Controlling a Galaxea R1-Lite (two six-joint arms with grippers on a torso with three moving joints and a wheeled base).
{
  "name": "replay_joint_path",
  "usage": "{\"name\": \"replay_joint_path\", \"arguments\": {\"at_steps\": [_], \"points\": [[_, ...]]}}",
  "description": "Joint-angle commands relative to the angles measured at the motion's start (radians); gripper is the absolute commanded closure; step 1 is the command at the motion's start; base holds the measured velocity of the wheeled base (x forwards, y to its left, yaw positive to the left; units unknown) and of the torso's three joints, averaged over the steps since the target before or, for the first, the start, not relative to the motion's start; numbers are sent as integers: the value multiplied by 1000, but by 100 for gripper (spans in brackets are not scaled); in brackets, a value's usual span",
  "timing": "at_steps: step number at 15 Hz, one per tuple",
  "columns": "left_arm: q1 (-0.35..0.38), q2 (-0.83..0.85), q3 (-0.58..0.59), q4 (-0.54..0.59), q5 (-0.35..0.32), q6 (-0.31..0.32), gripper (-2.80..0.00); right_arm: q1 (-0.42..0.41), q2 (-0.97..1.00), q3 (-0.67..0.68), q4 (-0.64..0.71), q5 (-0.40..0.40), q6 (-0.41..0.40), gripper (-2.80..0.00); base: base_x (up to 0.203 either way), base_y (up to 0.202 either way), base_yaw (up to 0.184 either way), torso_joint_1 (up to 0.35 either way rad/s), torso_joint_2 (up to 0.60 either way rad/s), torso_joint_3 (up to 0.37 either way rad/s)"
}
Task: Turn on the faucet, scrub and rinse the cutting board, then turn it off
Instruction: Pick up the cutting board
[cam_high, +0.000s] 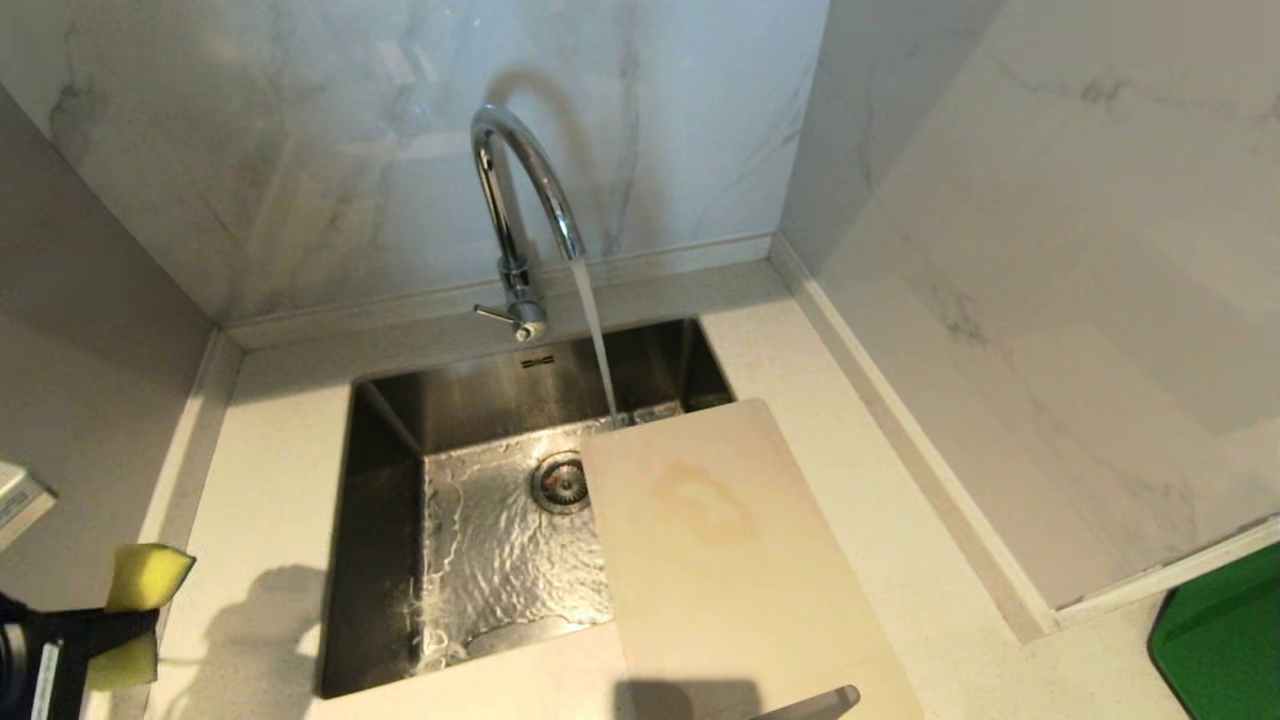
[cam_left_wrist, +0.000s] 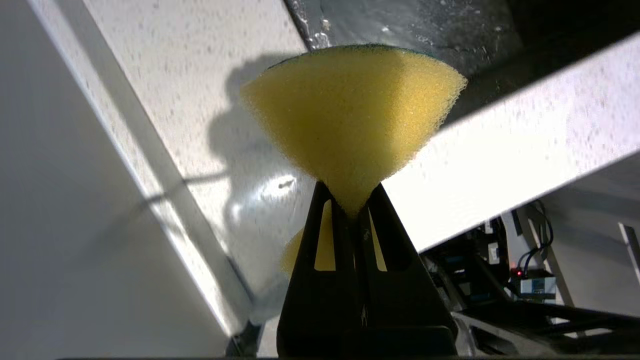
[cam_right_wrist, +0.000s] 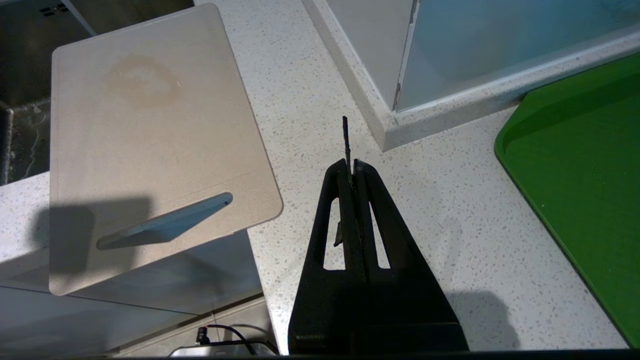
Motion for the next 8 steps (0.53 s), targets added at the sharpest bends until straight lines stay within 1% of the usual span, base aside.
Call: {"name": "replay_joint_path", "arguments": {"at_steps": [1, 2, 3, 4, 5, 6, 7, 8], "points": [[-2, -178, 106, -3, -1, 4, 0, 0, -2, 0, -1, -1, 0, 0, 0, 0, 0, 0, 0, 0], [-1, -218, 139, -3, -6, 5, 0, 0, -2, 0, -1, -1, 0, 0, 0, 0, 0, 0, 0, 0], [1, -254, 182, -5, -29, 19, 0, 0, -2, 0, -1, -1, 0, 0, 0, 0, 0, 0, 0, 0], [19, -278, 232, -15, -56, 52, 0, 0, -2, 0, -1, -1, 0, 0, 0, 0, 0, 0, 0, 0], [66, -296, 283, -50, -80, 87, 0, 0, -2, 0, 0, -1, 0, 0, 0, 0, 0, 0, 0, 0], [110, -319, 353, -112, -113, 119, 0, -1, -2, 0, -1, -1, 0, 0, 0, 0, 0, 0, 0, 0], [144, -353, 425, -178, -150, 151, 0, -1, -2, 0, 0, -1, 0, 0, 0, 0, 0, 0, 0, 0], [161, -397, 475, -218, -170, 173, 0, 0, -2, 0, 0, -1, 0, 0, 0, 0, 0, 0, 0, 0]]}}
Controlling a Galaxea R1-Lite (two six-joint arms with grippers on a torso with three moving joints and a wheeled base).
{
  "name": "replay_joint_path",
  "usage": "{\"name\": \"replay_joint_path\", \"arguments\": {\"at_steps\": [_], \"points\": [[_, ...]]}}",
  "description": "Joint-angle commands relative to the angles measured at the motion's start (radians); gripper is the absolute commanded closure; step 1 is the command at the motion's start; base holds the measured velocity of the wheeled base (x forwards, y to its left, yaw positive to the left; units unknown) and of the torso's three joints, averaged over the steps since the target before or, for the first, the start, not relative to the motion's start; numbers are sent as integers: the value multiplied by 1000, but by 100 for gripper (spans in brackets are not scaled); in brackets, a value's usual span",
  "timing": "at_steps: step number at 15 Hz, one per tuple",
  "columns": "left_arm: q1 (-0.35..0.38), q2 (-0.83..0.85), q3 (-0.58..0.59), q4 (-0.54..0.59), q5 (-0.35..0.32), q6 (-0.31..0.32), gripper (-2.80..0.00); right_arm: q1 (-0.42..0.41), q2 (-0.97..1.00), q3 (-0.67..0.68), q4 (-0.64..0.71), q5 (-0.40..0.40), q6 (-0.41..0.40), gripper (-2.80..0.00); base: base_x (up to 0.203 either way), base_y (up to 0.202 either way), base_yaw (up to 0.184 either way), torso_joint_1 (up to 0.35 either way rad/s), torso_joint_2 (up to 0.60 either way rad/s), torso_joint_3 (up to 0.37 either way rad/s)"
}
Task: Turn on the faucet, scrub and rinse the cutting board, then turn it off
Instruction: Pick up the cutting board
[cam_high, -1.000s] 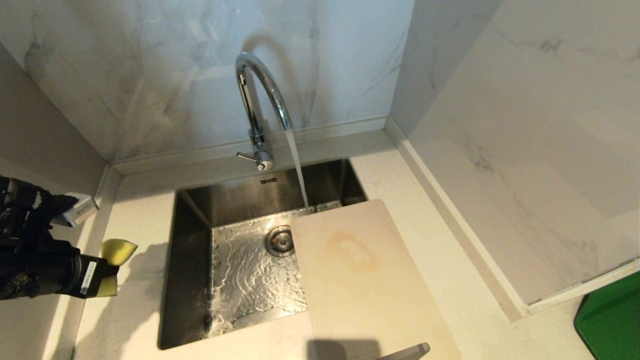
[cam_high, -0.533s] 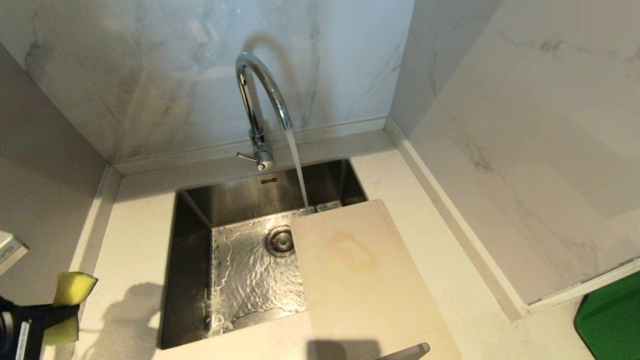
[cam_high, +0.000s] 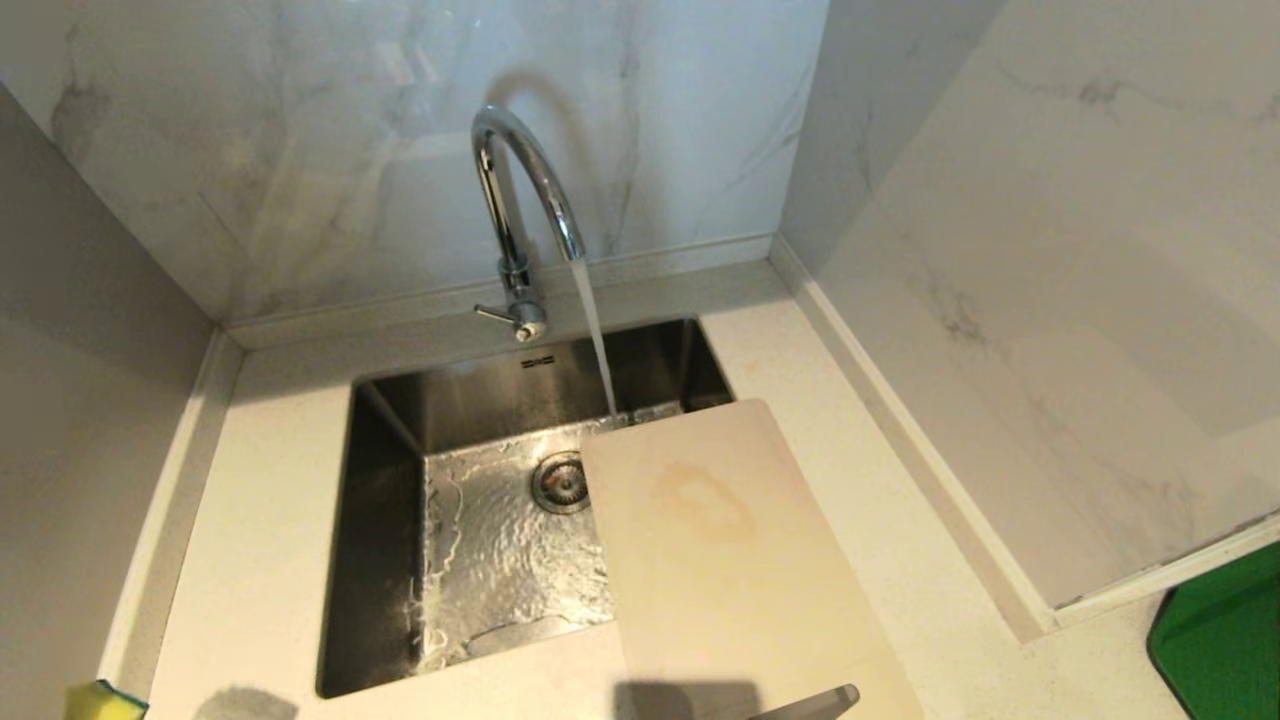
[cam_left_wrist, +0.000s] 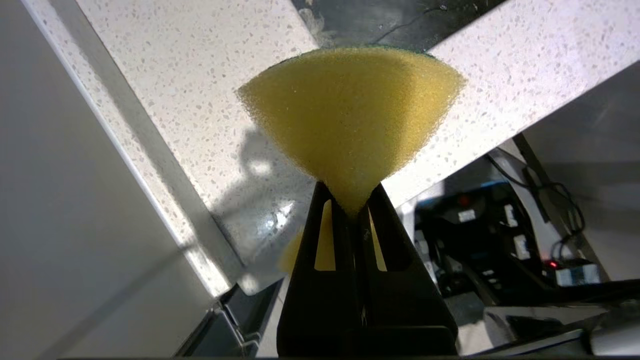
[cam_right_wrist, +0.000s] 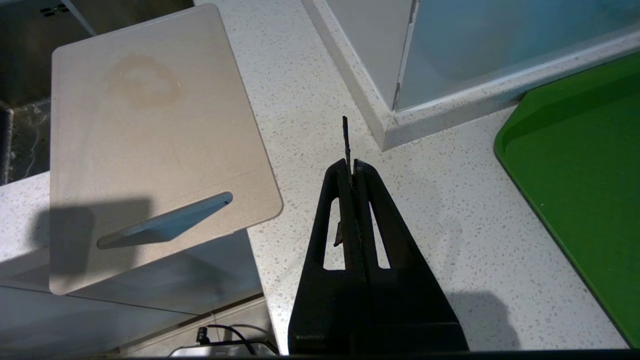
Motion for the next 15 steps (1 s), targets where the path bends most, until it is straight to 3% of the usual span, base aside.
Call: {"name": "replay_joint_path", "arguments": {"at_steps": [1, 4, 8, 12, 15], "points": [[49, -122, 101, -73, -36, 34, 0, 0, -2, 0, -1, 0, 0, 0, 0, 0, 0, 0, 0, 0], [67, -169, 105, -109, -46, 40, 0, -1, -2, 0, -1, 0, 0, 0, 0, 0, 0, 0, 0, 0], [66, -294, 96, -46, -25, 3, 0, -1, -2, 0, 0, 0, 0, 0, 0, 0, 0, 0, 0, 0], [65, -442, 104, 24, 99, -42, 0, -1, -2, 0, -1, 0, 0, 0, 0, 0, 0, 0, 0, 0], [49, -538, 107, 88, 126, -77, 0, 0, -2, 0, -1, 0, 0, 0, 0, 0, 0, 0, 0, 0]]}}
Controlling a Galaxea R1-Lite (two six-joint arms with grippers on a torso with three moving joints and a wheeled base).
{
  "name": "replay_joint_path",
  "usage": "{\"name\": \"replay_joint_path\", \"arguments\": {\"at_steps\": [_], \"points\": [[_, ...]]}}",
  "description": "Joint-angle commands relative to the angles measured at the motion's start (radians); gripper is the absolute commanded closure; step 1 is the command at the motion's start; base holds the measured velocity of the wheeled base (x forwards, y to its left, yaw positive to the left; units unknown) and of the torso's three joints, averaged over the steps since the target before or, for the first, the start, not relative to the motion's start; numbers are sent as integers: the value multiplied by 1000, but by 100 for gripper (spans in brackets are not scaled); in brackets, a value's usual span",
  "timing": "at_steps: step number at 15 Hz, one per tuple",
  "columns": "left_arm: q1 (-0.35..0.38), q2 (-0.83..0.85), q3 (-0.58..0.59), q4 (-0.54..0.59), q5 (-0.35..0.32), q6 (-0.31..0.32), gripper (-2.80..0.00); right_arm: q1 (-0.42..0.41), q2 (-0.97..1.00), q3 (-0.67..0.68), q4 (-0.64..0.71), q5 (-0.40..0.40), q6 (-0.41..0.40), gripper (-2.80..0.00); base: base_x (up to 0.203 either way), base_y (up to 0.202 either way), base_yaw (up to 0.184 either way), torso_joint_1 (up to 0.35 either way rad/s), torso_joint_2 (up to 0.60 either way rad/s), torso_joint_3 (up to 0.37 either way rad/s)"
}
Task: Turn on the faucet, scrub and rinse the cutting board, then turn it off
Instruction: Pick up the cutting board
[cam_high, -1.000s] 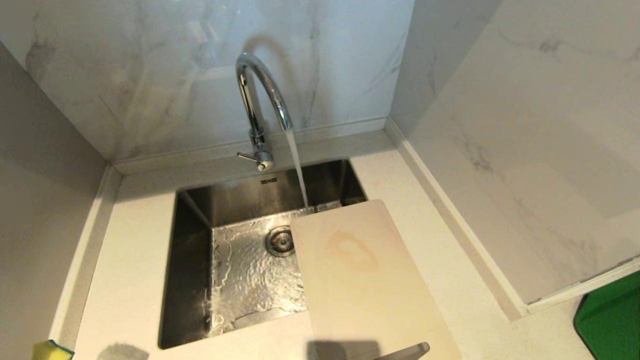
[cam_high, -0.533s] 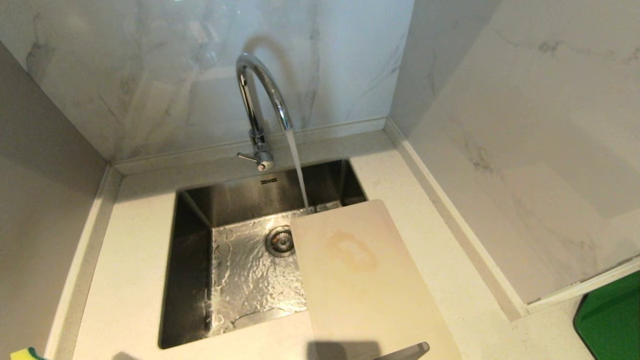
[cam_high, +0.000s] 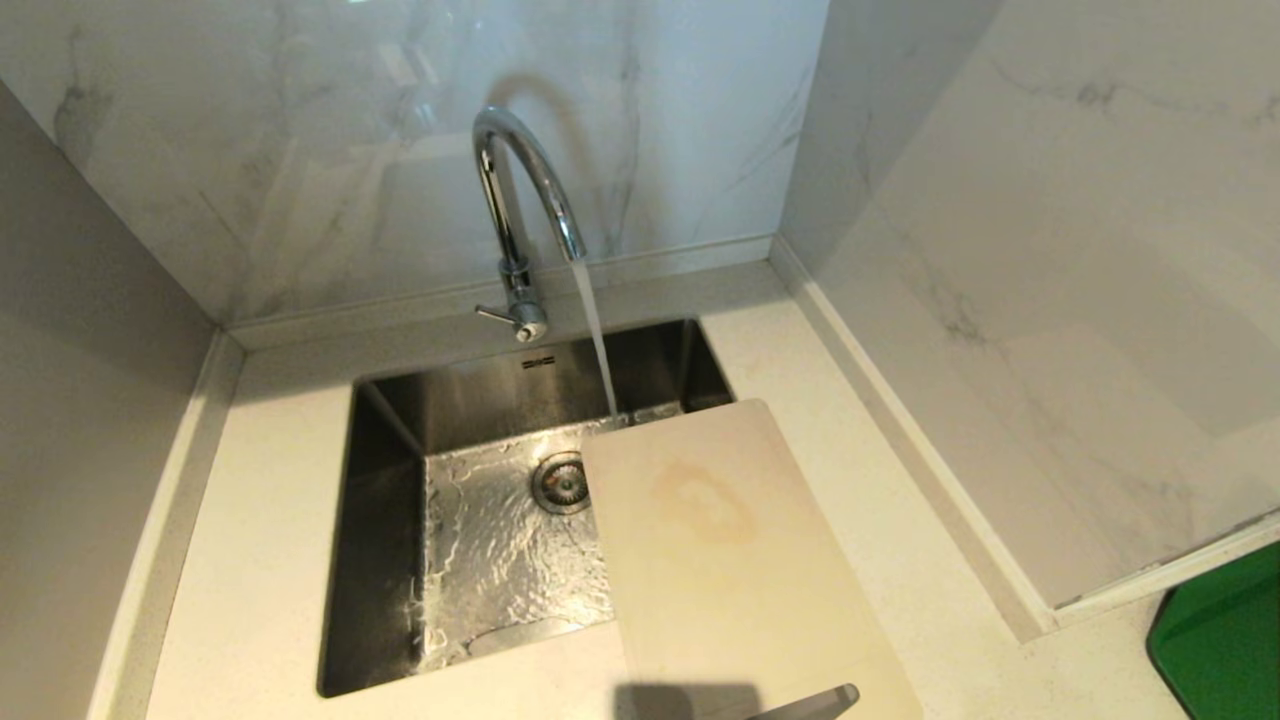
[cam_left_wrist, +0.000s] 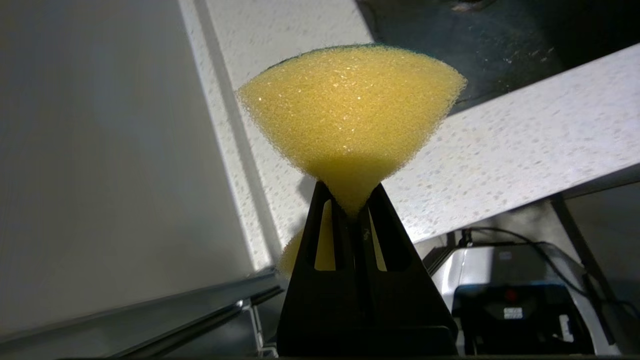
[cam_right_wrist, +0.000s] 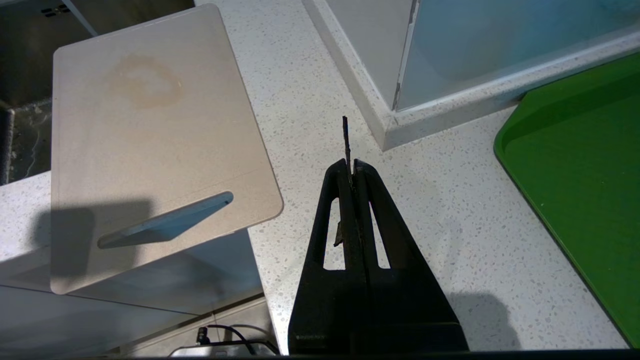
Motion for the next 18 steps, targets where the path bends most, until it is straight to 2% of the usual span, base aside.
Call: {"name": "replay_joint_path", "arguments": {"at_steps": [1, 5, 7, 9, 12, 15, 18], "points": [[-23, -114, 1, 5, 2, -5, 0, -1, -2, 0, 0, 0, 0, 0, 0, 0, 0, 0, 0, 0], [-42, -280, 3, 2, 6, -7, 0, 0, -2, 0, -1, 0, 0, 0, 0, 0, 0, 0, 0, 0], [-44, -283, 4, -1, 9, -36, 0, 0, -2, 0, -1, 0, 0, 0, 0, 0, 0, 0, 0, 0], [-44, -283, 4, 0, 10, -38, 0, 0, -2, 0, -1, 0, 0, 0, 0, 0, 0, 0, 0, 0], [-44, -283, 5, 3, 13, -95, 0, -1, -2, 0, -1, 0, 0, 0, 0, 0, 0, 0, 0, 0], [-44, -283, 4, 0, 55, -173, 0, 0, -2, 0, 0, 0, 0, 0, 0, 0, 0, 0, 0, 0], [-44, -283, 5, -1, 56, -181, 0, 0, -2, 0, 0, 0, 0, 0, 0, 0, 0, 0, 0, 0]]}}
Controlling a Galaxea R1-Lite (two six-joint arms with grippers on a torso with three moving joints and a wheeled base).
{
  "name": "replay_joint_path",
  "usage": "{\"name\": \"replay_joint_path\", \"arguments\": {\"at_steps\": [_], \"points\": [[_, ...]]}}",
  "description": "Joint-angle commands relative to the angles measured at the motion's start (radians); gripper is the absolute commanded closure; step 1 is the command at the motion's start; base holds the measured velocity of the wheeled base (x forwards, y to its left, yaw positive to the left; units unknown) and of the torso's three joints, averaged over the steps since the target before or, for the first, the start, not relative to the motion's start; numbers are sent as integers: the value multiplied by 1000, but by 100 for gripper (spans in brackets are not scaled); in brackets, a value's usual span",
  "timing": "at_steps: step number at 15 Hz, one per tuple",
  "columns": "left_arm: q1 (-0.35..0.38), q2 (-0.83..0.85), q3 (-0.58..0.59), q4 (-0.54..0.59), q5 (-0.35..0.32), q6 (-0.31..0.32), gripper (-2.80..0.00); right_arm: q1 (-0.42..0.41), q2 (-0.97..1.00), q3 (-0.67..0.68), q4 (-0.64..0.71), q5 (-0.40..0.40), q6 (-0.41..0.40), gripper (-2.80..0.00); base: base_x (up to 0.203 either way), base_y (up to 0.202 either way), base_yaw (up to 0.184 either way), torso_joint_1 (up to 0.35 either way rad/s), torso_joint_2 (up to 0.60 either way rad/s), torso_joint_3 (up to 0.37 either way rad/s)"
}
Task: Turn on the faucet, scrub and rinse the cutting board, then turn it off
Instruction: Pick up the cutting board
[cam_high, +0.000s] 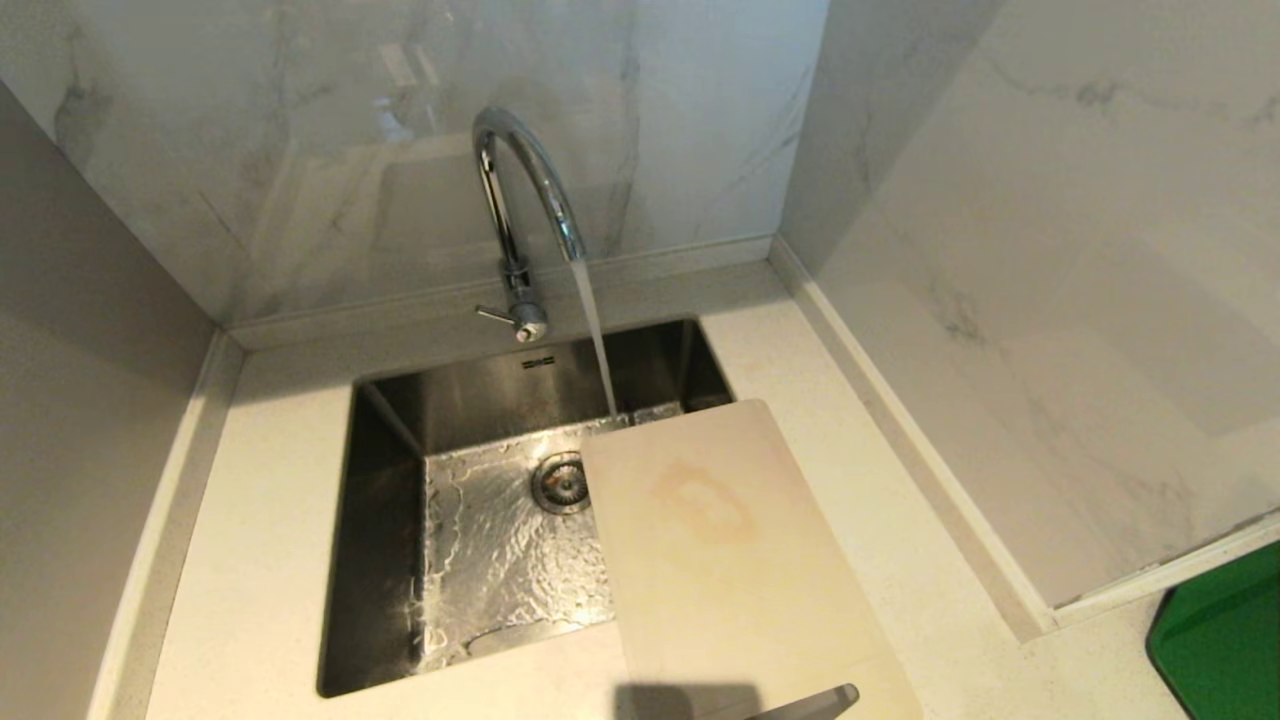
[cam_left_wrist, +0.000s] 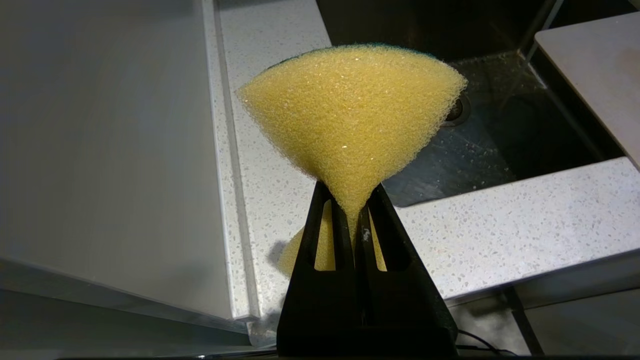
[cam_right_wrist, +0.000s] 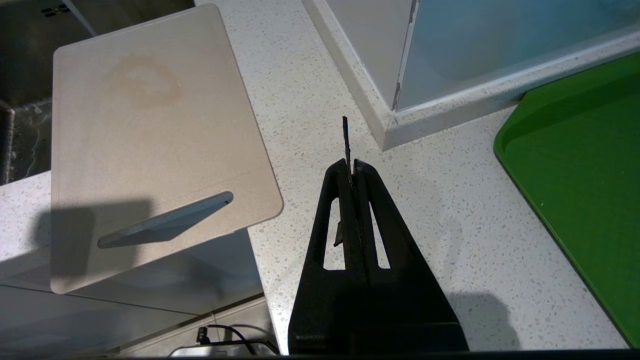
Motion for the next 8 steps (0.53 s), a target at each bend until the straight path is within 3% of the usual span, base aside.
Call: {"name": "replay_joint_path", "arguments": {"at_steps": [1, 8], "points": [[1, -3, 0, -1, 1, 0, 0, 0, -2, 0, -1, -1, 0, 0, 0, 0, 0, 0, 0, 0], [1, -3, 0, -1, 1, 0, 0, 0, -2, 0, -1, -1, 0, 0, 0, 0, 0, 0, 0, 0]]}}
